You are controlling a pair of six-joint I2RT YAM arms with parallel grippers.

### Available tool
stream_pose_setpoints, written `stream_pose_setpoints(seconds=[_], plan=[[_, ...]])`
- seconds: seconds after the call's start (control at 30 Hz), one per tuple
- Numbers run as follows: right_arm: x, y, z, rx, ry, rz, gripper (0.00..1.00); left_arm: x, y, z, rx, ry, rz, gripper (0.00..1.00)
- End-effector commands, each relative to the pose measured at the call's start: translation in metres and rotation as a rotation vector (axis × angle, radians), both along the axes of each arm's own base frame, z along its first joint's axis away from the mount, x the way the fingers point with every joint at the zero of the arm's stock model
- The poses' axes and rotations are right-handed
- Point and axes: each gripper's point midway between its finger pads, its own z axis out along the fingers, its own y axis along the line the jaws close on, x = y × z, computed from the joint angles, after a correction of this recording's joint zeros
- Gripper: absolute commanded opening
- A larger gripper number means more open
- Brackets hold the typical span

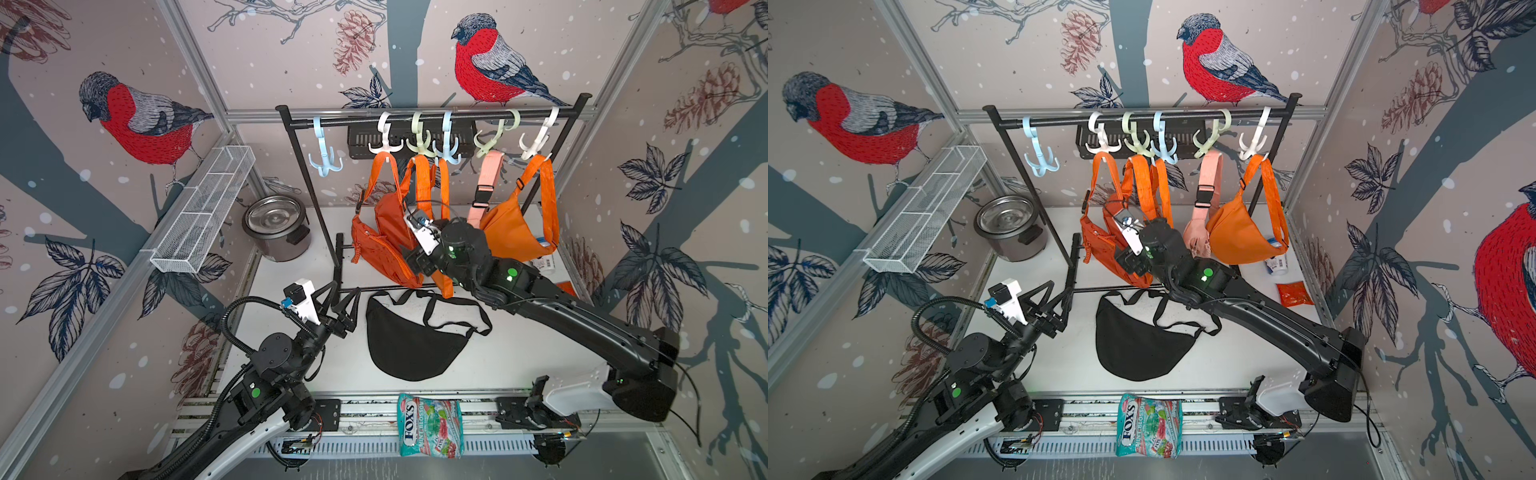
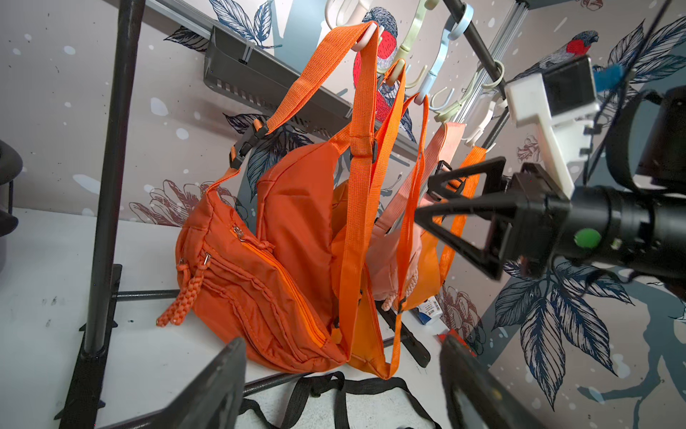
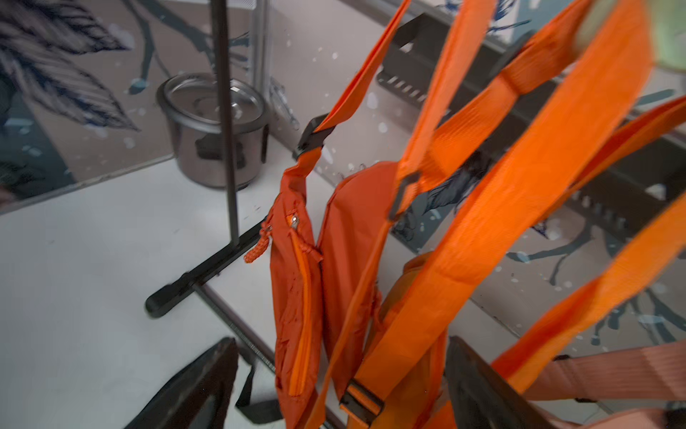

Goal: Hang the bag on a hook
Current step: Hang the bag on the hook, then pick up the bag from the center of the board.

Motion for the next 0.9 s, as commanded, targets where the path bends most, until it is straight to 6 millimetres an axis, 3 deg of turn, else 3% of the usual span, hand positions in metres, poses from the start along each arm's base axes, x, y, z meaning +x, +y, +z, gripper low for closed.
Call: stream_pose_setpoints(seconds=[0.0,0.23,0.5,0.7,0.87], plan=[[-0.034,0.003,-0.046,-0.072,0.108,0.078,0.88,0.002,-0.001,0.004,-0.011,-0.011,0.004,0.81],[-0.092,-0.005,-0.147,-0.17,0.33,0.136,0.9,0.011,-0.004,-0.01,0.002,0.027,0.029,0.82],[-0.165,0.012,-0.211,-0.299,0.446,0.242,0.94,0.027,0.008,-0.032,0.024,0.131,0.147,0.84],[-0.181,0.023,-0.266,-0.424,0.504,0.228,0.88,0.042,0.006,-0.06,0.022,0.257,0.137,0.86],[-0.183,0.031,-0.296,-0.504,0.519,0.206,0.8,0.053,0.01,-0.075,-0.002,0.336,0.118,0.86]])
